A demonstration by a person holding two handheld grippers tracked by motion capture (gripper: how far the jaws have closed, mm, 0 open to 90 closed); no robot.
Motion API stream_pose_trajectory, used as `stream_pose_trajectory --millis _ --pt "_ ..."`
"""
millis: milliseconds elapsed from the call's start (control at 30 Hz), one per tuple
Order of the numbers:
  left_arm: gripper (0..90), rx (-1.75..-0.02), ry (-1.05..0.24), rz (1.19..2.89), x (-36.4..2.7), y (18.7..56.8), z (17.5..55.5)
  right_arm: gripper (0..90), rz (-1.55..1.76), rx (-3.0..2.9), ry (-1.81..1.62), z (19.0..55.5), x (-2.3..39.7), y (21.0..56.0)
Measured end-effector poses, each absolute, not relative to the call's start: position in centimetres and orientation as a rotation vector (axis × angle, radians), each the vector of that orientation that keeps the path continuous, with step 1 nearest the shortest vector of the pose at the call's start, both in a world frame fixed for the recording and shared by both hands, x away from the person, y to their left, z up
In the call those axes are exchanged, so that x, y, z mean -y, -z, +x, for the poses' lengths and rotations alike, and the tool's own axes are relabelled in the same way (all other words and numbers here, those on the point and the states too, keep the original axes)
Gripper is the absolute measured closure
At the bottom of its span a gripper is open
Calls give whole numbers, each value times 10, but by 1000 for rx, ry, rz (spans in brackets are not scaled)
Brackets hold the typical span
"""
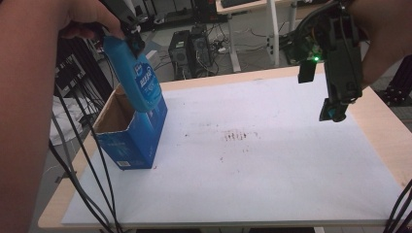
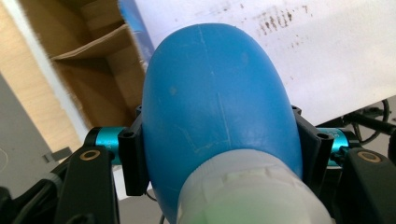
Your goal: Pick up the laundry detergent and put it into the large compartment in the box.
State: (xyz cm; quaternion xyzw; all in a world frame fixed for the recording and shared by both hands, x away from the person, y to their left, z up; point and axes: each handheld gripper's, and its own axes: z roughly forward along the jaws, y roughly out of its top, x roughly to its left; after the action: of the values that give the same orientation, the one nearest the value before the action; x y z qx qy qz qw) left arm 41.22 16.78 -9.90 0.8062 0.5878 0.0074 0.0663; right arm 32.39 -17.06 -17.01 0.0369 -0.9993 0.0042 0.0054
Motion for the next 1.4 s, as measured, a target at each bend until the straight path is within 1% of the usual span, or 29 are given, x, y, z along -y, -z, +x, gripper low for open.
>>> stream_pose_trajectory --millis 400,567,700,800,833,1233,1400 --pt "358 -1887 -58 2336 -218 90 403 30 137 3129 -23 326 158 169" --pt "358 -1922 -68 2333 -233 96 403 30 121 3129 -29 327 155 170" --pt "359 -1919 -60 2344 -239 103 405 30 118 3126 -31 328 153 170" --pt "358 -1910 -55 2358 -241 109 407 30 114 3126 -30 328 153 170" --pt "359 -1895 -43 2371 -243 118 410 30 110 3128 -32 329 152 171" --pt "359 -1851 15 2435 -248 158 419 30 101 3120 -54 332 149 174" --pt "359 -1800 42 2488 -248 174 422 30 107 3119 -49 333 148 174"
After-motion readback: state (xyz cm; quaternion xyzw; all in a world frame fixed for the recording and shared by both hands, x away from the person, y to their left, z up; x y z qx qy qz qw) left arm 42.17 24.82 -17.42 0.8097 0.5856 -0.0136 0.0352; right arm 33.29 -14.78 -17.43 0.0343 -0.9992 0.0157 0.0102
